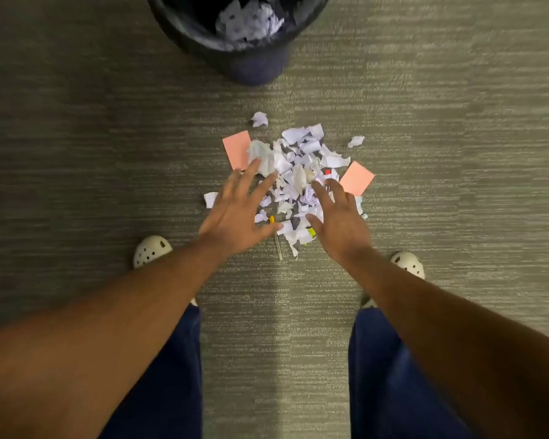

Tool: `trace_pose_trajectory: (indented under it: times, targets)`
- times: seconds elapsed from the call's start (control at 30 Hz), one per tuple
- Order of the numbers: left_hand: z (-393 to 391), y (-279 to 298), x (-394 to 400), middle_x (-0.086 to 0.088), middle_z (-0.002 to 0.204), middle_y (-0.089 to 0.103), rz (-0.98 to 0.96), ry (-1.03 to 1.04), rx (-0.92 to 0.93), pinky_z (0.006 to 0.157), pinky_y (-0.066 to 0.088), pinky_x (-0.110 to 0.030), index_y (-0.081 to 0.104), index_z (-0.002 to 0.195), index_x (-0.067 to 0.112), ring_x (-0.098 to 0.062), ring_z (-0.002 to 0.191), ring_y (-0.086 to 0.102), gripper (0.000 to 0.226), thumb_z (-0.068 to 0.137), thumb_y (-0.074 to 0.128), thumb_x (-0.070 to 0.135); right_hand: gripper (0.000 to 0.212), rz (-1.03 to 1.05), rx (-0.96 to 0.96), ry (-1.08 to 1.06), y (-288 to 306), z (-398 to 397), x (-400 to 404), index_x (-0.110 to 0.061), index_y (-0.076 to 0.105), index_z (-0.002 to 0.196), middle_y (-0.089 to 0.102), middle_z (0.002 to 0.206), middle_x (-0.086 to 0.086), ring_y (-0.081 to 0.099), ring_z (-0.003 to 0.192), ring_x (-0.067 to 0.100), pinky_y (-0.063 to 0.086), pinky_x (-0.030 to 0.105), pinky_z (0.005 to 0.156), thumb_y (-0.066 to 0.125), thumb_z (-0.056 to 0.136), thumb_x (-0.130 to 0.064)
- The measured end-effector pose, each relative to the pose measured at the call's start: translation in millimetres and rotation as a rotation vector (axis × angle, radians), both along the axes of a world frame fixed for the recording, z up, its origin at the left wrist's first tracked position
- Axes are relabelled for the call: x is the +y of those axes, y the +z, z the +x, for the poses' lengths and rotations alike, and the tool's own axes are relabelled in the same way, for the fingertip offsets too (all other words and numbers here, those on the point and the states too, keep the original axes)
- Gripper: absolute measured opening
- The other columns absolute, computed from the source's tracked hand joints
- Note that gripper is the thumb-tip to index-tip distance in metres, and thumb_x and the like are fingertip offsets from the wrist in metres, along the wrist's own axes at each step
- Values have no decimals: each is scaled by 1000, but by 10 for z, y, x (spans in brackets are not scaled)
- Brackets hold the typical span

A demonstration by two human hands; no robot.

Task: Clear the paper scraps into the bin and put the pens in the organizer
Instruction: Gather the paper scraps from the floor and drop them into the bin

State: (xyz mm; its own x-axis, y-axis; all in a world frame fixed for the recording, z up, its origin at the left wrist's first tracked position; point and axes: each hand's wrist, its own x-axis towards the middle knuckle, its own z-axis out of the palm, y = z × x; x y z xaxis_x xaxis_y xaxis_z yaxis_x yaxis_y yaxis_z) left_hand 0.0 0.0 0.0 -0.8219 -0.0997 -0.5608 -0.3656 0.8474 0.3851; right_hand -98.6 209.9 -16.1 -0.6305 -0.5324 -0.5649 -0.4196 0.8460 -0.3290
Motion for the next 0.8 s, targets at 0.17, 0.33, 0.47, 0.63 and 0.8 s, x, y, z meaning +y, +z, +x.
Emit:
trace_pose_trajectory:
  times: [0.17, 0.33, 0.47, 0.63, 0.8]
  targets:
    - [-350, -817, -137, -2, 178, 8, -10, 28, -26, 124, 35, -63, 33, 164, 30, -40, 161, 17, 84, 93, 71, 51, 65, 62, -44, -93, -814, -215, -89, -25, 28, 161, 22, 167, 7, 39, 141, 35, 52, 50, 106, 59, 104, -26]
    - [-657, -1381, -161, -5, 178, -3, 14, 36, -25, 127, 29, -59, 37, 163, 33, -48, 161, 6, 83, 92, 80, 29, 80, 51, -83, 40, -1327, -430, -263, -35, 24, 162, 14, 171, 4, 27, 152, 37, 50, 49, 110, 70, 98, -22]
    - [-767, -1627, -154, -8, 178, -8, 2, -38, -124, 127, 32, -54, 36, 163, 34, -50, 159, 15, 82, 94, 77, 15, 93, 116, -93, 236, -1499, -418, -411, -39, 18, 162, -6, 173, -1, 17, 154, 39, 53, 46, 103, 71, 93, -6]
    - [-848, -1661, -162, -16, 167, 32, 6, 13, -111, 122, 39, -39, 60, 149, 14, -38, 143, 49, 52, 100, 58, -3, 77, 143, 4, 266, -1651, -464, -427, -24, 47, 151, 9, 170, 4, 34, 143, 35, 57, 40, 97, 61, 85, 13]
    - [-985, -1615, -180, -17, 135, 68, -36, 195, -91, 110, 50, -39, 75, 128, 5, -36, 124, 66, 32, 103, 56, 0, 45, 32, -10, 116, -1657, -582, -406, -6, 72, 120, 58, 140, 11, 62, 121, 32, 58, 39, 92, 57, 86, 18]
